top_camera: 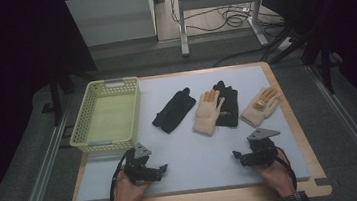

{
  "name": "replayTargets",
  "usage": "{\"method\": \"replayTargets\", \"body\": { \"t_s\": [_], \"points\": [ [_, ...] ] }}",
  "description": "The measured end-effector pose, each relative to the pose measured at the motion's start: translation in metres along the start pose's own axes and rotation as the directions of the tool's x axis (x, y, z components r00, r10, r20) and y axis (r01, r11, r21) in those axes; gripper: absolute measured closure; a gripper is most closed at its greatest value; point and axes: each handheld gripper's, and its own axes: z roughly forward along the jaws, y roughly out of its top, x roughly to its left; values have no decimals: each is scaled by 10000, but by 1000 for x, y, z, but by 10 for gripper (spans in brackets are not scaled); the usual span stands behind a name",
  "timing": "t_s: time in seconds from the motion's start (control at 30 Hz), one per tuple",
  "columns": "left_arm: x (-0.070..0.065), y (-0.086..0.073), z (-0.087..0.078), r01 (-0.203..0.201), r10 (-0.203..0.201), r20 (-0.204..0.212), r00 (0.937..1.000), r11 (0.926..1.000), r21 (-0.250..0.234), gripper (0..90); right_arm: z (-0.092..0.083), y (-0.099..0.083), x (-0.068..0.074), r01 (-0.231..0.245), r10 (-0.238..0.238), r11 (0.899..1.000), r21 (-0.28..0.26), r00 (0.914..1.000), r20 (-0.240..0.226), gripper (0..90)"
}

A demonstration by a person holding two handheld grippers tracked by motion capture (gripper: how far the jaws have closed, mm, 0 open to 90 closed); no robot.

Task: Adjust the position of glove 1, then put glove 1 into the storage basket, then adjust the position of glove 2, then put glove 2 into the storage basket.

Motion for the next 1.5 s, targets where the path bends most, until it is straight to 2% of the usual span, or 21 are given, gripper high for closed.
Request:
{"method": "replayTargets", "body": {
  "t_s": [0.03, 0.47, 0.8, 1.2, 1.5],
  "points": [
    [-1, 0, 0, -97, 97, -88, 9999, 10000, 6, 57, 0, 0, 1, 23, -23, 10000, 10, 10000, 16, 190],
    [0, 0, 0, -46, 46, -1, 10000, 10000, 12, 51, 0, 0, 1, 33, -34, 10000, 53, 9999, 115, 158],
    [0, 0, 0, -80, 80, -3, 10000, 10000, 28, 52, 2, 6, 1, 2, -3, 10000, -42, 10000, -86, 209],
    [0, 0, 0, -78, 78, -3, 10000, 10000, 28, 53, 12, 27, 10, -67, 63, 9999, -82, 9984, -559, 218],
    [0, -1, 0, -46, 46, -7, 10000, 10000, -9, 54, 26, 52, 21, 411, -424, 9989, -229, 9975, -569, 239]
  ]
}}
